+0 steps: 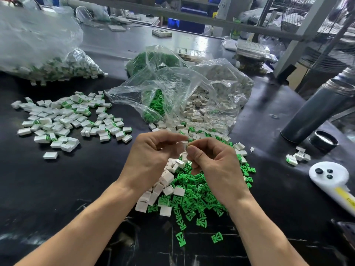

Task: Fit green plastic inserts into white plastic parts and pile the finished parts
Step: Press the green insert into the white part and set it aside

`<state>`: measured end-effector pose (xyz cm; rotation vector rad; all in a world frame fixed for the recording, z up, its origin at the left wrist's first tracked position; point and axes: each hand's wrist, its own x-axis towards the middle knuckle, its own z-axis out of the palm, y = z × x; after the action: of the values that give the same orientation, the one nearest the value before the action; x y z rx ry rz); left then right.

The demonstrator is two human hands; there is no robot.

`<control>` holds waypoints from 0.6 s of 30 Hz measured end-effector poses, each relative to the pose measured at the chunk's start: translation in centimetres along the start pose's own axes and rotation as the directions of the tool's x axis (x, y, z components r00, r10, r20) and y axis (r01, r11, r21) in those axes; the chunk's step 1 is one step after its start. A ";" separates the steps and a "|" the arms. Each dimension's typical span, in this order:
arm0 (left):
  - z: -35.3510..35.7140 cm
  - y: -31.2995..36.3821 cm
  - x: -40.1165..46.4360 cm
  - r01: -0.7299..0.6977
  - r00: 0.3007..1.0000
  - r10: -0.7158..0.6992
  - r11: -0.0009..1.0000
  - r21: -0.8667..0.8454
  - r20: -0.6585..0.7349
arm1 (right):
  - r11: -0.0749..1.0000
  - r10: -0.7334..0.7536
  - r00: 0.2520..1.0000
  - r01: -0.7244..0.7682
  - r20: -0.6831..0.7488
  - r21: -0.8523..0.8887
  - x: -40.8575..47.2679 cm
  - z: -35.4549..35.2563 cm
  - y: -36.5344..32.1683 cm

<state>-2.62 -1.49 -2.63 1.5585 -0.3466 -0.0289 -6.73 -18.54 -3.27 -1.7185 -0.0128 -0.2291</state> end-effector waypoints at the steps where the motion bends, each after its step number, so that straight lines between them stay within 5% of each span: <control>1: -0.2 -0.1 0.1 0.035 0.999 -0.035 0.999 0.008 -0.002 | 1.000 -0.011 1.000 0.012 0.004 -0.025 -0.1 0.1 0.0; 18: 0.0 0.6 -0.3 0.047 0.999 -0.048 0.989 0.141 0.001 | 0.935 -0.152 0.987 0.128 -0.048 -0.332 -0.5 0.6 -0.7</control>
<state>-3.08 -1.43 -2.09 1.7072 -0.3203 -0.0456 -7.27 -17.78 -2.81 -2.0430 -0.0460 -0.4196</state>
